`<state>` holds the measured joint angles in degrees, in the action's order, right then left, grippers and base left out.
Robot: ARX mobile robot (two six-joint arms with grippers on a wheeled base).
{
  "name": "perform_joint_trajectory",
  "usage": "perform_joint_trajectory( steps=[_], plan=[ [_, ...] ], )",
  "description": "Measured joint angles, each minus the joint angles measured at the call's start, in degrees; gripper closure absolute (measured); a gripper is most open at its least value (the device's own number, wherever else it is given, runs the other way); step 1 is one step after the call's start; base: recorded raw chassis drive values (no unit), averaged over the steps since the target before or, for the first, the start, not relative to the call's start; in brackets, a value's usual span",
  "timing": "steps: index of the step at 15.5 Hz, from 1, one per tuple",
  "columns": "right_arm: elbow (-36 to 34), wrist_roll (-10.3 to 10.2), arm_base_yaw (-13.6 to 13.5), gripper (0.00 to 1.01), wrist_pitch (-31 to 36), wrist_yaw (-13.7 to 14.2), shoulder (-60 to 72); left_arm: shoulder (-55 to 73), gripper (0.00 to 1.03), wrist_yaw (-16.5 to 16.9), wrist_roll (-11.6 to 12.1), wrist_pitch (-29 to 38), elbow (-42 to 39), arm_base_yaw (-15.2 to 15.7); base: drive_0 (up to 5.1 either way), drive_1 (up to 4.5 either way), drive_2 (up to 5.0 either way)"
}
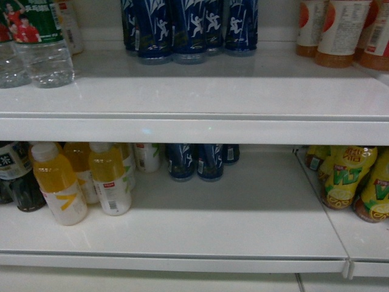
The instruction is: Move water from second to third shelf
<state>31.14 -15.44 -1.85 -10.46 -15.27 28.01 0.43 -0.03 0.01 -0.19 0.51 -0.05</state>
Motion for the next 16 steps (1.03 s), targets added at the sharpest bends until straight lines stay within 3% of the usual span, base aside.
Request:
perform_joint_trajectory(
  steps=[16],
  plan=[
    [0.0, 0.0, 0.0, 0.60, 0.0, 0.0, 0.0, 0.0, 0.05, 0.0, 0.0, 0.0, 0.0, 0.0, -4.3, 2.08, 2.1]
  ],
)
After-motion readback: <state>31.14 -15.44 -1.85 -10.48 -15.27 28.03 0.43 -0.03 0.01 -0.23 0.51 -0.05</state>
